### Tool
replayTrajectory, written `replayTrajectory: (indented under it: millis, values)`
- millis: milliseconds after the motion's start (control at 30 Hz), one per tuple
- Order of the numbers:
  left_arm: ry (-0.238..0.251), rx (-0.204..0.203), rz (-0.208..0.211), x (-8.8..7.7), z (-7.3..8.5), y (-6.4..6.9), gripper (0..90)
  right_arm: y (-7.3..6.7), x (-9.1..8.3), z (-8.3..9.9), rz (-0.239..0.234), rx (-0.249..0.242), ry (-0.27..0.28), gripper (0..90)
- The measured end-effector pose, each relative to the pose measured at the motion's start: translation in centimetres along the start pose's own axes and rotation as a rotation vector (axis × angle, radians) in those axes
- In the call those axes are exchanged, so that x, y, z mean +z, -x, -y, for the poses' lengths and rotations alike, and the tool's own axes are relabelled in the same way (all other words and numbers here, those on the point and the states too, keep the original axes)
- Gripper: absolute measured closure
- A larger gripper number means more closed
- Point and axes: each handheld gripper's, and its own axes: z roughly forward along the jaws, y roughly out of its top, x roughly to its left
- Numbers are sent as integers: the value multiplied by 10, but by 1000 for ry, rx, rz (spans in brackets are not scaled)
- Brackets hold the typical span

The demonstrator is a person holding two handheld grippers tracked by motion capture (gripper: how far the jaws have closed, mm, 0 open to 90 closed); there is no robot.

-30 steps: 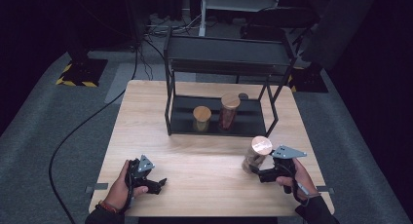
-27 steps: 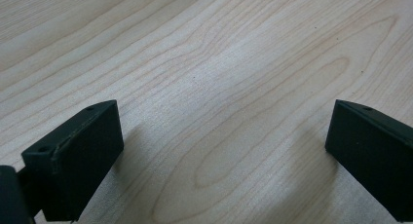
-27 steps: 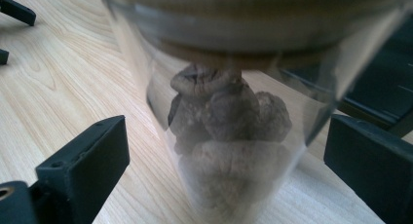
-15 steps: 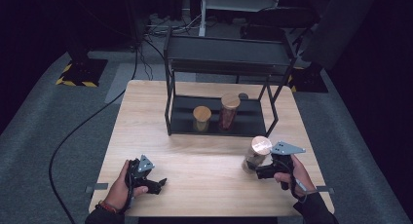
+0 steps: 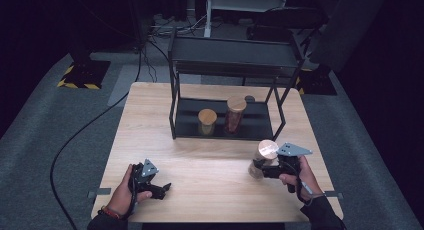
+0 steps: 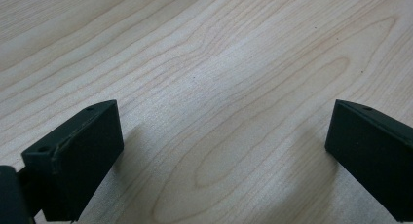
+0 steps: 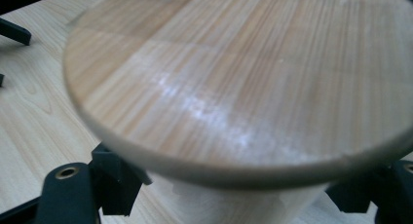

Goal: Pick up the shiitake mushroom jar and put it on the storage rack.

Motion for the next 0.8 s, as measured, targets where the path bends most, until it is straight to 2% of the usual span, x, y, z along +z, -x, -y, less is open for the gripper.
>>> replayTrajectory:
  millis: [233, 800]
  values:
    - [0, 0, 0, 0, 0, 0, 2, -3, -1, -5, 11, -52, -15, 242]
    - [0, 0, 0, 0, 0, 0, 2, -9, -1, -11, 44, -50, -18, 245]
